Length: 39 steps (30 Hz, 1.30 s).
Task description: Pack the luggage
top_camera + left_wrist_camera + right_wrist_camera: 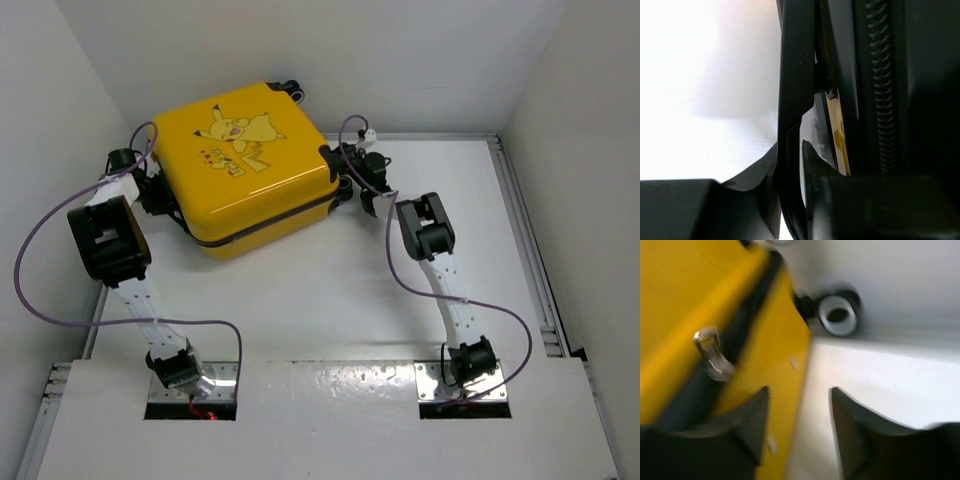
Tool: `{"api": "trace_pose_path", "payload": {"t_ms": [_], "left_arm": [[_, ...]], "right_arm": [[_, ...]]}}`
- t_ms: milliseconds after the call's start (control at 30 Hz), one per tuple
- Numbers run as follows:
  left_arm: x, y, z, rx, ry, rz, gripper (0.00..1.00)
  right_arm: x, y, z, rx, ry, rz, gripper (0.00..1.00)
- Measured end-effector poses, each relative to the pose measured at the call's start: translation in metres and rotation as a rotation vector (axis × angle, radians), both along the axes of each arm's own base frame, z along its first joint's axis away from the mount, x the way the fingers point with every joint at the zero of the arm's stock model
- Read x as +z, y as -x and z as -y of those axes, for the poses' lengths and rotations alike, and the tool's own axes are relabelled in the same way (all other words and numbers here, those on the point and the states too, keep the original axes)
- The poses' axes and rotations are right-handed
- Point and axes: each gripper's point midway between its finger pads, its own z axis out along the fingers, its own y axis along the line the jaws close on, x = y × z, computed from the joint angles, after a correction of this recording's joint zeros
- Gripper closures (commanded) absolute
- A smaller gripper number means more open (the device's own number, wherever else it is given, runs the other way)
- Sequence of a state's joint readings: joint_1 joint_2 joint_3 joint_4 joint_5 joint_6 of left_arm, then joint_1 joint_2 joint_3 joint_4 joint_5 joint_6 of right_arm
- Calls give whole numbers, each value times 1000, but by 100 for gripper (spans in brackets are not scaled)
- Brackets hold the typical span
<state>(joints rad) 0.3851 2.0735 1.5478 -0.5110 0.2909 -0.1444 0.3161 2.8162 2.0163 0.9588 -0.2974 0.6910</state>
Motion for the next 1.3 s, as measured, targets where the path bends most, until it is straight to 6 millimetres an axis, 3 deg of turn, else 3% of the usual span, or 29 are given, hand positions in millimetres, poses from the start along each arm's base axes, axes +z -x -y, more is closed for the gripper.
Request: {"api": "trace_pose_path", "payload": {"t_ms": [67, 100, 167, 200, 267, 300, 367, 500, 633, 700, 767, 867, 933, 1033, 1133, 1200, 1300], "left_arm": [[3, -2, 1, -13, -4, 16, 70], [4, -2, 1, -19, -6, 30, 62], [5, 0, 2, -25, -20, 48, 54], [7, 2, 3, -28, -27, 56, 43], [10, 13, 7, -30, -38, 58, 31], [9, 22, 11, -34, -33, 53, 19], [9, 37, 22, -46, -21, 43, 11], [19, 60, 49, -99, 19, 53, 6], [48, 65, 59, -139, 13, 135, 4], [70, 68, 62, -153, 2, 197, 3], [103, 62, 70, -185, 21, 312, 3], [146, 52, 64, -173, 7, 469, 3], [164, 47, 63, -166, 45, 536, 3], [177, 47, 80, -200, 149, 576, 3], [178, 55, 84, -178, 198, 578, 1], [177, 66, 73, -114, 206, 572, 1], [179, 83, 38, 39, 158, 571, 1]], "right_arm": [[-22, 9, 18, -46, 29, -83, 34], [-26, 11, 28, -75, 30, -100, 33], [-22, 20, 48, -96, 45, -133, 28], [-19, 24, 54, -97, 50, -144, 27], [-15, 30, 70, -101, 60, -170, 27], [-12, 34, 77, -96, 64, -186, 29], [-8, 39, 86, -88, 67, -200, 33], [-24, 52, 97, -83, 78, -290, 40], [-31, 59, 107, -79, 72, -352, 48], [-33, 62, 106, -67, 70, -371, 52], [-36, 65, 106, -55, 68, -388, 53], [-43, 69, 109, -52, 67, -411, 53], [-42, 71, 109, -39, 64, -413, 54], [-39, 79, 107, -12, 67, -427, 54], [-40, 88, 106, 24, 67, -440, 56], [-41, 94, 105, 44, 68, -452, 57], [-42, 112, 105, 68, 69, -474, 58]]}}
